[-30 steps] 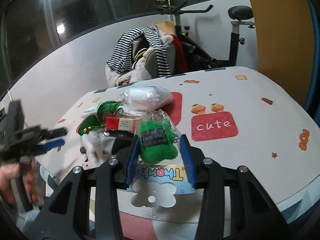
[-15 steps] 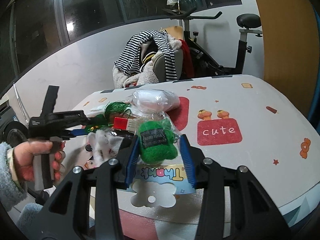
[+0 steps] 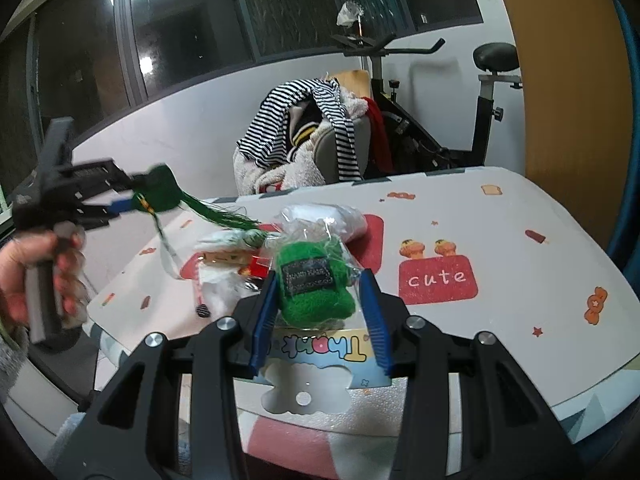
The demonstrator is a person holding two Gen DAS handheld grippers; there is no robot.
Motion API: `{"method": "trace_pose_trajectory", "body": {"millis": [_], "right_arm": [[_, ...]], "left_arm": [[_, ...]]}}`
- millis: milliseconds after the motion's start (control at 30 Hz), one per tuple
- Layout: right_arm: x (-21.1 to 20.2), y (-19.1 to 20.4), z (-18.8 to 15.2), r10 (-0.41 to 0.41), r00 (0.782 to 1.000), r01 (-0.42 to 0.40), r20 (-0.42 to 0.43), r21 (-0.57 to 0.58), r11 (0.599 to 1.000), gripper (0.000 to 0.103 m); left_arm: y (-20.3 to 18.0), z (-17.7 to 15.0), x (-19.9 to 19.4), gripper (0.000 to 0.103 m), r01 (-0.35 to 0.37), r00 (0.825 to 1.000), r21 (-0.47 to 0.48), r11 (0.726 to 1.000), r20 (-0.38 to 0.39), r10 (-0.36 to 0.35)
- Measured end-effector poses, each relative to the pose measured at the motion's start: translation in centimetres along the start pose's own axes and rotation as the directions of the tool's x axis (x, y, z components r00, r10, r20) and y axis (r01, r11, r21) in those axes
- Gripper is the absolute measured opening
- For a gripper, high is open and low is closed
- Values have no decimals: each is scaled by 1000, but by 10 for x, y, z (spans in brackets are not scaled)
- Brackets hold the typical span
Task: Collect trash
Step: 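Grasp the green leaf-shaped felt item with the left gripper, then lower both grippers over the brown bin and release both green items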
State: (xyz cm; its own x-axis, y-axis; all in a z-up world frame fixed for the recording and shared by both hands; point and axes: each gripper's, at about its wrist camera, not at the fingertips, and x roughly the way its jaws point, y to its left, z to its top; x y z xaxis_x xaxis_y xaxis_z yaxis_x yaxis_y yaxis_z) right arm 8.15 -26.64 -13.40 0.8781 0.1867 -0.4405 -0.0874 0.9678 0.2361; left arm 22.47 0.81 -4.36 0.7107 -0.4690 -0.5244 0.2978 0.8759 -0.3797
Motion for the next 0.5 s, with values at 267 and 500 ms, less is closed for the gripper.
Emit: {"method": "trace_pose_trajectory", "body": {"millis": [267, 500], "right_arm": [[-39, 11, -4, 31, 999, -31, 19, -10, 999, 43], [-63, 15, -28, 41, 999, -42, -7, -19, 999, 43]], "left_arm": [[-40, -59, -71, 49, 113, 993, 120, 986, -56, -107], [-58, -161, -101, 50, 187, 971, 172, 967, -180, -156]]}}
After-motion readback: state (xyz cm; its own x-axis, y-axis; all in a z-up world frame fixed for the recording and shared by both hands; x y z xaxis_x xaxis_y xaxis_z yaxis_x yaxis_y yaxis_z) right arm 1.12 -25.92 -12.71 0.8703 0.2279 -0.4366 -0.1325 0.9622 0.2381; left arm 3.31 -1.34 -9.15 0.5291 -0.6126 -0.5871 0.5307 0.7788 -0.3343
